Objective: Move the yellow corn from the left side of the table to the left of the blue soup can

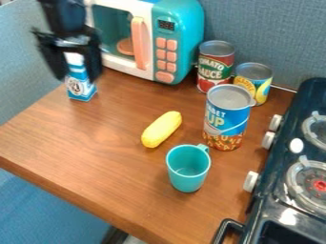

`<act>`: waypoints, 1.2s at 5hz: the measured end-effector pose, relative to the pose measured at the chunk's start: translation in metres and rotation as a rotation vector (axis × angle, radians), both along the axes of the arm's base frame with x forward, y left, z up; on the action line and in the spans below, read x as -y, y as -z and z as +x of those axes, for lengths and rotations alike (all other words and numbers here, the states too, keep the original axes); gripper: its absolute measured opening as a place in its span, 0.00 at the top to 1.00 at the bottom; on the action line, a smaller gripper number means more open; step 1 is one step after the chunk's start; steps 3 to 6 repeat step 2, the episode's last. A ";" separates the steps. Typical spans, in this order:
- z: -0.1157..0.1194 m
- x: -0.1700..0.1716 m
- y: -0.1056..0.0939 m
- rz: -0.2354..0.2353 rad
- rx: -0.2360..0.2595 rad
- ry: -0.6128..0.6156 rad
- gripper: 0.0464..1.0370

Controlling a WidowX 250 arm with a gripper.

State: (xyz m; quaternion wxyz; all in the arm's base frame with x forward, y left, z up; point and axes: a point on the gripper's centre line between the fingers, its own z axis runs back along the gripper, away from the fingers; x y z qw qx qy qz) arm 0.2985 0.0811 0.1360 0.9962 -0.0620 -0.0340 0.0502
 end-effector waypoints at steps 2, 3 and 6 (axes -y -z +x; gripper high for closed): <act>0.015 -0.072 -0.003 0.081 0.009 0.022 0.04; 0.015 -0.072 -0.003 0.081 0.009 0.022 0.04; 0.015 -0.072 -0.003 0.081 0.009 0.022 0.04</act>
